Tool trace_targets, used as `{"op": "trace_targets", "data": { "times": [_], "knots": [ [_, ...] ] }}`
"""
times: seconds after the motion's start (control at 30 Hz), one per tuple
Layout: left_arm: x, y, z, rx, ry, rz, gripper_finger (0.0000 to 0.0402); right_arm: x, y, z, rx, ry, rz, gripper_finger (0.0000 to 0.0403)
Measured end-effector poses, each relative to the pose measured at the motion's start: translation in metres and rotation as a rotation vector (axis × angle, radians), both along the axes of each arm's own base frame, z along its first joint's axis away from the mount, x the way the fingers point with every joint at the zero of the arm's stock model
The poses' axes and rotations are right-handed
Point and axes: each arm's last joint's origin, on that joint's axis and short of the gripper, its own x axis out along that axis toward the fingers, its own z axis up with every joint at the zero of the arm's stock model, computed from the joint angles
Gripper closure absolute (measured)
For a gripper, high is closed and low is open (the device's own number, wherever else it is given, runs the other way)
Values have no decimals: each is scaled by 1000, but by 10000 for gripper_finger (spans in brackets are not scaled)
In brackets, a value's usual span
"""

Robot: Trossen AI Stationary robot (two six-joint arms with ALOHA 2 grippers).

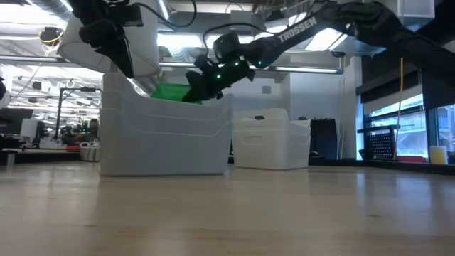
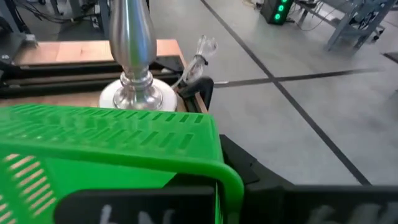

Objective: Stack baskets by color
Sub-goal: Stack the bottom green bin on the green bins

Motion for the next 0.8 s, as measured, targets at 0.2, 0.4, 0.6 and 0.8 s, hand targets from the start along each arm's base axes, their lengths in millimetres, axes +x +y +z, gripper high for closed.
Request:
{"op": "trace_targets", "data": {
  "times": [0.2, 0.4, 0.6, 0.8],
  "knots": [
    [0, 0, 0, -1, 0, 1, 348, -3, -4, -4, 22, 23, -33, 403],
    [0, 0, 0, -1, 0, 1, 348, -8, -7, -11, 134, 63, -79, 403],
    [0, 0, 0, -1, 1, 1, 348, -12, -5, -19, 208, 142, -99, 403],
    [0, 0, 0, -1, 1, 1, 348, -14, -2, -20, 268, 150, -71, 403]
  ]
}}
